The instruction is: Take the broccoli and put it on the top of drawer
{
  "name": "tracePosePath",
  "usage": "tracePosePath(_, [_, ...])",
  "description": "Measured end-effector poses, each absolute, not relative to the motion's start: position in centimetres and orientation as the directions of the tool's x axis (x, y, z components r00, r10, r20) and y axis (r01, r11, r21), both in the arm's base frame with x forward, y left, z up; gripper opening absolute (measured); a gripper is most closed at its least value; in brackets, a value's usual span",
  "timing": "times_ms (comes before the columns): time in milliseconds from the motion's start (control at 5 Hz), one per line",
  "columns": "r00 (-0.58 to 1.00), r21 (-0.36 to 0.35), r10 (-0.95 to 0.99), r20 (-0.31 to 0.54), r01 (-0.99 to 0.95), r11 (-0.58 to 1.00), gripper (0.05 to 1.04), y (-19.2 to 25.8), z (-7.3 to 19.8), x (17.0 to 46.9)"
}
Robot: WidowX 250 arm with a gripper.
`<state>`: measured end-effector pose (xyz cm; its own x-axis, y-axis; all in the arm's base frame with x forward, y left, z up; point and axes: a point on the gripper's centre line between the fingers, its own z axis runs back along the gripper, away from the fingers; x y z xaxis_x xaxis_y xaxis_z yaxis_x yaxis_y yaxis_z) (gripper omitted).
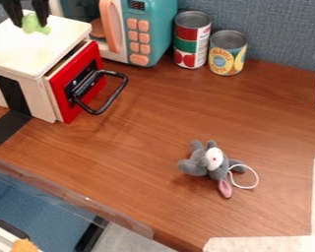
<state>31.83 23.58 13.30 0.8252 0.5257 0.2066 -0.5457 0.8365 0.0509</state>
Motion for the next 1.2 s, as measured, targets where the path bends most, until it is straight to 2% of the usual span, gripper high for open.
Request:
tracePosePath(200, [0.82,0.071,0.528,0.219,-0.553,0.83,0.503,24.2,13.0,31.5])
tracePosePath(600, [0.806,0.088,0.563,0.182,-0.584,0.807,0.495,24.7,11.7,31.1])
tracePosePath(800, [0.804,0.088,0.571,0.166,-0.589,0.803,0.562,24.9,11.5,31.3])
tracePosePath(1000, [0.806,0.077,0.573,0.148,-0.587,0.806,0.872,24.6,11.3,31.2])
tracePosePath(1200, [0.817,0.066,0.558,0.144,-0.571,0.818,1.014,24.3,11.5,31.2])
